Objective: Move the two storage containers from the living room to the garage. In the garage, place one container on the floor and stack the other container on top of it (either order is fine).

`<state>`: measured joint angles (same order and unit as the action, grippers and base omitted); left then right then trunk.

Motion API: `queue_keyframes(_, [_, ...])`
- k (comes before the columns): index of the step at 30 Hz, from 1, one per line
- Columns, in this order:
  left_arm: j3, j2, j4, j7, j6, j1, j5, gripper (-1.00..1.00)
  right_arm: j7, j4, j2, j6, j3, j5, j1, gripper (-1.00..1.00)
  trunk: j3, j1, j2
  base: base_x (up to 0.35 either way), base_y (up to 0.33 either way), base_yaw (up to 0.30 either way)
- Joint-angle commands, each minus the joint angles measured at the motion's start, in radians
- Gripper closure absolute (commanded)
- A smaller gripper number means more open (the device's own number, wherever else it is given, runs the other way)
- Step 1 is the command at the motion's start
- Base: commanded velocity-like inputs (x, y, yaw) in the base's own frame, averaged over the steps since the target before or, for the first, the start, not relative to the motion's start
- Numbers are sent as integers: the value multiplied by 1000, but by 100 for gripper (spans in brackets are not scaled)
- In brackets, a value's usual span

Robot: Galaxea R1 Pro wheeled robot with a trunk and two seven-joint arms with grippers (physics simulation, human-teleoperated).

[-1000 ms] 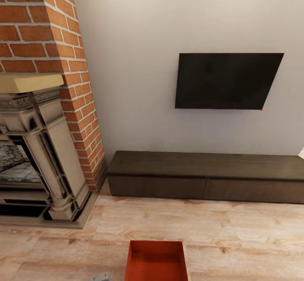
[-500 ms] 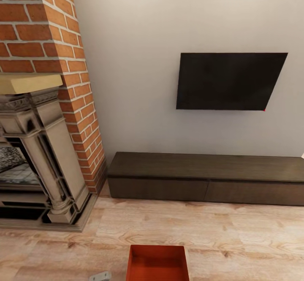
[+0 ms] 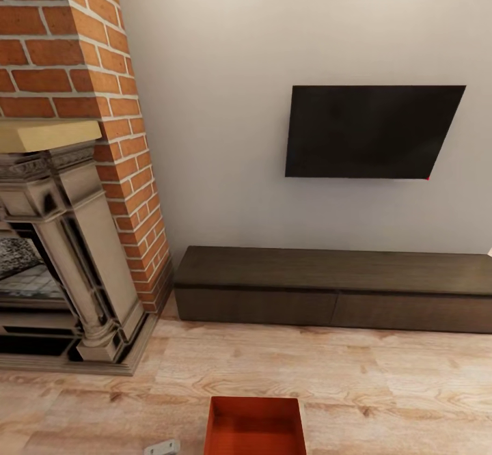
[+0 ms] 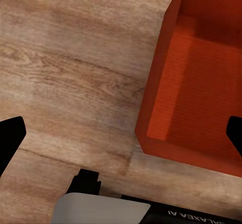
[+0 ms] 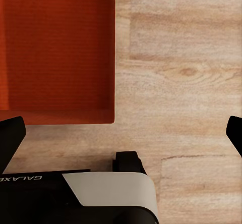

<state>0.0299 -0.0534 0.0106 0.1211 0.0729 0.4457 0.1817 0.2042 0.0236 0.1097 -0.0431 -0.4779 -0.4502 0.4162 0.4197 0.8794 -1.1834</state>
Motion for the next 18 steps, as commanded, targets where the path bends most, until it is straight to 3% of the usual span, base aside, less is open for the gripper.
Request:
queue_keyframes(1, [2, 0, -1, 2, 4, 1, 5, -100, 1, 2, 1, -4, -8, -10, 1, -100, 1, 0, -1, 0, 0, 0])
queue_keyframes(18, [3, 0, 0, 2, 4, 1, 5, -100, 1, 3, 1, -4, -8, -10, 1, -100, 1, 0, -1, 0, 0, 0])
